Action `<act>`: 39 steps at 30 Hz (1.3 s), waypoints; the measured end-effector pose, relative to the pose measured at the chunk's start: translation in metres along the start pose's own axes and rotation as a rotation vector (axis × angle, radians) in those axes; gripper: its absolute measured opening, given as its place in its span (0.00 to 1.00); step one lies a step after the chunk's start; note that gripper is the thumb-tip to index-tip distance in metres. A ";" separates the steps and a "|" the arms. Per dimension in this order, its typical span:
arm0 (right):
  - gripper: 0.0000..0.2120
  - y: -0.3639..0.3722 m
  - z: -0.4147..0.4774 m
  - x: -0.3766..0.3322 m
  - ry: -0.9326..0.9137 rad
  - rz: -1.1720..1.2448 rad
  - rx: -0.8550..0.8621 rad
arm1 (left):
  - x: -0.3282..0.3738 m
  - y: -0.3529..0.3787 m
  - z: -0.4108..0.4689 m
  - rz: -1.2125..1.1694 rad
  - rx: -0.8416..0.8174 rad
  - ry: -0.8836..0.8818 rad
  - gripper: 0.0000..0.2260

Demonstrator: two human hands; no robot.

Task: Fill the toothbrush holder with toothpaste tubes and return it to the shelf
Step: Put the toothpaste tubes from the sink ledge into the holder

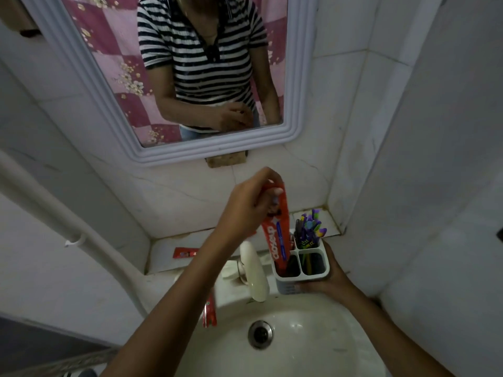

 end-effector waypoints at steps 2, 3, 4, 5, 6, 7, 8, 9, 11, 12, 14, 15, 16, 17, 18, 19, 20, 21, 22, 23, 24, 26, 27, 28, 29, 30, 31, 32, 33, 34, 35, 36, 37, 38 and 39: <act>0.62 0.002 0.000 0.002 0.021 0.020 -0.016 | -0.009 0.022 0.001 0.049 -0.099 -0.046 0.03; 0.62 0.002 0.000 0.002 0.039 0.041 -0.017 | -0.015 0.033 0.001 0.078 -0.158 -0.078 0.03; 0.62 0.003 0.000 0.003 0.055 0.055 -0.019 | -0.023 0.044 0.000 0.111 -0.228 -0.110 0.02; 0.62 0.003 0.001 0.002 0.062 0.062 -0.026 | -0.031 0.054 -0.003 0.167 -0.303 -0.135 0.03; 0.62 0.003 0.001 0.000 0.053 0.047 -0.026 | -0.040 0.063 -0.005 0.256 -0.380 -0.154 0.04; 0.63 0.003 0.002 -0.002 0.028 0.044 -0.018 | -0.048 0.070 -0.008 0.357 -0.457 -0.170 0.05; 0.64 0.002 0.002 -0.003 0.016 0.044 -0.009 | -0.055 0.073 -0.011 0.443 -0.523 -0.183 0.06; 0.64 0.002 0.002 -0.002 0.023 0.043 -0.009 | -0.060 0.073 -0.013 0.488 -0.570 -0.192 0.07; 0.64 0.002 0.002 -0.002 0.018 0.028 -0.014 | -0.067 0.061 -0.015 0.455 -0.574 -0.234 0.08; 0.64 0.001 0.002 -0.003 0.007 0.025 -0.015 | -0.069 0.048 -0.016 0.385 -0.520 -0.277 0.09; 0.63 0.001 0.002 -0.003 0.000 0.016 -0.019 | -0.081 0.014 -0.019 0.288 -0.315 -0.361 0.09; 0.62 0.001 0.001 -0.003 -0.002 0.012 -0.020 | -0.089 -0.005 -0.024 0.332 -0.186 -0.408 0.08; 0.61 0.001 0.001 -0.003 -0.004 0.008 -0.020 | -0.103 -0.025 -0.033 0.439 -0.069 -0.474 0.07; 0.60 0.001 0.001 -0.003 -0.006 0.012 -0.019 | -0.123 -0.041 -0.046 0.566 -0.002 -0.574 0.07; 0.59 0.001 0.001 -0.003 -0.008 0.014 -0.020 | -0.144 -0.052 -0.064 0.666 -0.006 -0.700 0.08; 0.58 0.002 0.001 -0.002 -0.009 0.016 -0.023 | -0.163 -0.055 -0.085 0.712 -0.069 -0.834 0.12; 0.57 0.002 0.001 -0.002 -0.010 0.015 -0.026 | -0.182 -0.053 -0.106 0.720 -0.154 -0.942 0.16; 0.58 0.002 0.001 -0.002 -0.010 0.009 -0.027 | -0.199 -0.048 -0.126 0.703 -0.233 -1.028 0.19; 0.59 0.002 0.000 -0.002 -0.010 0.005 -0.025 | -0.211 -0.041 -0.143 0.689 -0.294 -1.080 0.21; 0.59 0.001 0.000 -0.002 -0.009 0.001 -0.027 | -0.217 -0.035 -0.156 0.679 -0.332 -1.112 0.21; 0.60 0.001 0.000 -0.002 -0.007 -0.005 -0.032 | -0.222 -0.030 -0.164 0.672 -0.353 -1.129 0.19; 0.60 0.001 0.000 -0.002 -0.002 -0.011 -0.032 | -0.224 -0.024 -0.167 0.650 -0.351 -1.123 0.14; 0.60 0.000 0.000 -0.003 -0.003 -0.015 -0.028 | -0.224 -0.023 -0.163 0.650 -0.344 -1.108 0.14; 0.59 0.000 0.000 -0.003 -0.002 -0.025 -0.029 | -0.222 -0.023 -0.158 0.660 -0.327 -1.081 0.14; 0.59 0.000 0.001 -0.002 0.001 -0.027 -0.026 | -0.220 -0.025 -0.151 0.667 -0.296 -1.044 0.14; 0.59 0.000 0.002 -0.001 0.006 -0.036 -0.022 | -0.216 -0.028 -0.143 0.661 -0.253 -1.002 0.13; 0.60 0.000 0.002 0.000 0.010 -0.037 -0.020 | -0.208 -0.033 -0.134 0.638 -0.207 -0.960 0.15; 0.60 -0.001 0.002 0.000 0.008 -0.038 -0.020 | -0.199 -0.039 -0.125 0.606 -0.166 -0.924 0.17; 0.61 -0.001 0.003 -0.001 0.011 -0.036 -0.023 | -0.185 -0.046 -0.116 0.561 -0.113 -0.891 0.19; 0.61 0.000 0.002 -0.001 0.018 -0.035 -0.024 | -0.169 -0.054 -0.107 0.516 -0.058 -0.869 0.18; 0.61 0.000 0.002 -0.001 0.023 -0.027 -0.025 | -0.152 -0.063 -0.097 0.477 -0.002 -0.843 0.18; 0.62 0.001 0.002 -0.003 0.014 -0.020 -0.028 | -0.133 -0.071 -0.087 0.446 0.045 -0.798 0.16; 0.62 0.002 0.002 -0.003 0.008 -0.010 -0.028 | -0.116 -0.076 -0.076 0.417 0.074 -0.734 0.14; 0.62 0.002 0.003 -0.002 0.011 -0.013 -0.028 | -0.096 -0.079 -0.064 0.409 0.086 -0.655 0.12; 0.62 0.002 0.004 0.001 0.024 -0.010 -0.023 | -0.077 -0.079 -0.054 0.415 0.084 -0.563 0.11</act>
Point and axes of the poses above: each hand's wrist, its own z-axis towards the middle knuckle, its own y-axis out of the palm, x = y × z, the point moved 5 cm from there along z, towards the middle knuckle, and after that the axes turned 3 degrees about -z, right-handed, at the moved point
